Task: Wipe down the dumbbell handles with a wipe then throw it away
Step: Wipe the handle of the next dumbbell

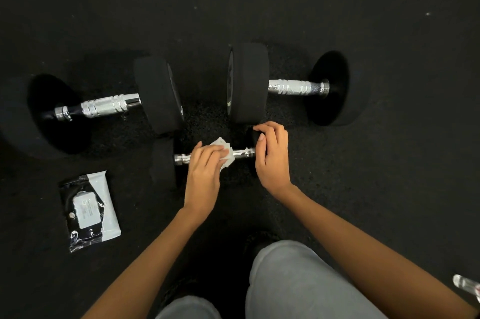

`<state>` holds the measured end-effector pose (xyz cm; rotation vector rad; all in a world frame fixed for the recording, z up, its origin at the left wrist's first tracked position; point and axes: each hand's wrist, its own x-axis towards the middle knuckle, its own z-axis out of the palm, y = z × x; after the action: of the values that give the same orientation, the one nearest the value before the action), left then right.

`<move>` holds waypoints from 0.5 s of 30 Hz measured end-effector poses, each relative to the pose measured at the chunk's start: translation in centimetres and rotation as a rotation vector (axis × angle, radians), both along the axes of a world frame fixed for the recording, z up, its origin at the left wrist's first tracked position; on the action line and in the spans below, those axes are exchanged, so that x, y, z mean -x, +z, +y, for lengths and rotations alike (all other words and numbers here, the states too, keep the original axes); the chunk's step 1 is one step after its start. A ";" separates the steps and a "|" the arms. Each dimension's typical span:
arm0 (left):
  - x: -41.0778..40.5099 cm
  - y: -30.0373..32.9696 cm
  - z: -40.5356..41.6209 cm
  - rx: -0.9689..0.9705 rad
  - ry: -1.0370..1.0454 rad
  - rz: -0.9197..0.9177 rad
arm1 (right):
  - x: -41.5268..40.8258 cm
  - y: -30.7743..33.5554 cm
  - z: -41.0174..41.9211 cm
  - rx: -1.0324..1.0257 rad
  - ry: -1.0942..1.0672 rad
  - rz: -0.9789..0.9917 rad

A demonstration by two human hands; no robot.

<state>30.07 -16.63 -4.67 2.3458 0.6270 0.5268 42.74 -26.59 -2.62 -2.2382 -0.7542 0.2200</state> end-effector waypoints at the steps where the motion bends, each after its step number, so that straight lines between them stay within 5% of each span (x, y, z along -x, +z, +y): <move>1: -0.2 0.0 0.0 -0.012 -0.044 -0.002 | 0.0 0.0 0.0 0.001 0.001 0.000; 15: -1.6 0.6 0.1 -0.106 -0.424 0.044 | 0.0 0.2 0.0 -0.007 0.004 0.005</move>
<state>31.64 -16.58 -4.08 2.4988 0.1106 0.3203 42.73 -26.60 -2.39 -2.2296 -0.7553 0.2243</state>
